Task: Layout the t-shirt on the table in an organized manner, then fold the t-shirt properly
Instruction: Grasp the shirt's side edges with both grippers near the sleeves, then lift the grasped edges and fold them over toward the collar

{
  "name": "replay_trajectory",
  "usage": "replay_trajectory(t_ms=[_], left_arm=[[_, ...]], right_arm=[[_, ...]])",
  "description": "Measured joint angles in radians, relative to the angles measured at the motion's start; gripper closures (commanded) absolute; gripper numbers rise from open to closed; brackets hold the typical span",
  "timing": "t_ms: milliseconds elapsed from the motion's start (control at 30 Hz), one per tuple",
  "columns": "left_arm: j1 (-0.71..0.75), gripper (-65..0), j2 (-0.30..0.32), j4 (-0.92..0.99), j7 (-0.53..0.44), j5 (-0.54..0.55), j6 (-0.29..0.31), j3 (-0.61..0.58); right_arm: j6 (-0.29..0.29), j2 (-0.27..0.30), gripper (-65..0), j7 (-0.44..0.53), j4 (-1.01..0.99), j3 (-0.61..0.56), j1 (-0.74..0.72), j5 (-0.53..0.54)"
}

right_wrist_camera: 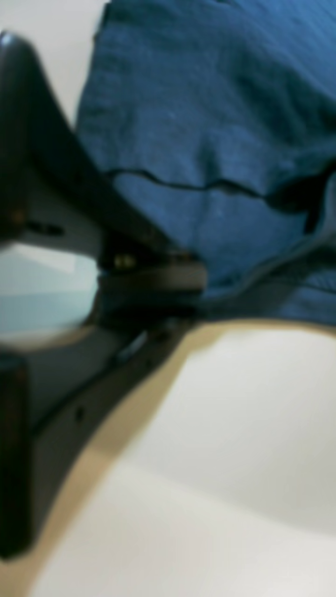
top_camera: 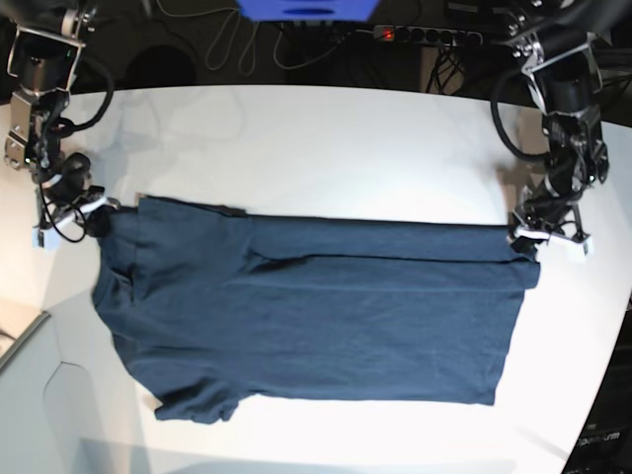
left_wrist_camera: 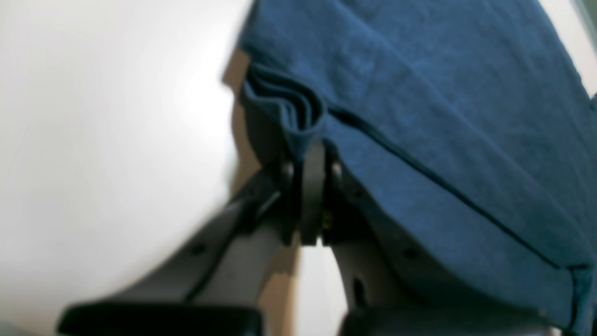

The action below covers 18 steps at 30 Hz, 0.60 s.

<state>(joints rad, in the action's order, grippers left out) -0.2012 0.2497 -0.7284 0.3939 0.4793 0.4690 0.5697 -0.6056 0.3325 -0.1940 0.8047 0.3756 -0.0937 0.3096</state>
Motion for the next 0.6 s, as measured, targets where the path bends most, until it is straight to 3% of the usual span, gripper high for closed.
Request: replay_trajectory(t_ms=[167,500,533,567,600], left_arm=[[0.019,0.0,0.008,-0.054,0.114,-0.002,0.006,0.019],[0.159,0.0,-0.018,-0.451,0.325,-0.01,0.008,0.161],[0.162,0.0,-0.019,-0.48,0.344,-0.006,0.005,0.17],[0.164,0.0,-0.022,-0.512,0.367,-0.008,0.008,0.181],[0.17,0.0,-0.031,-0.555,0.401,-0.013,0.006,0.2]], right_arm=[[0.0,0.002,0.0,-0.015,0.069,-0.001,0.057,-0.006],[-0.004,-0.002,0.0,-0.064,0.407,-0.005,0.257,-0.034],[0.606,-0.001,0.0,0.194,0.435,-0.005,0.262,-0.31],[-0.003,0.004,0.0,-0.061,0.467,-0.005,0.277,-0.03],[-0.004,0.013,0.0,-0.059,0.502,-0.007,0.291,-0.032]])
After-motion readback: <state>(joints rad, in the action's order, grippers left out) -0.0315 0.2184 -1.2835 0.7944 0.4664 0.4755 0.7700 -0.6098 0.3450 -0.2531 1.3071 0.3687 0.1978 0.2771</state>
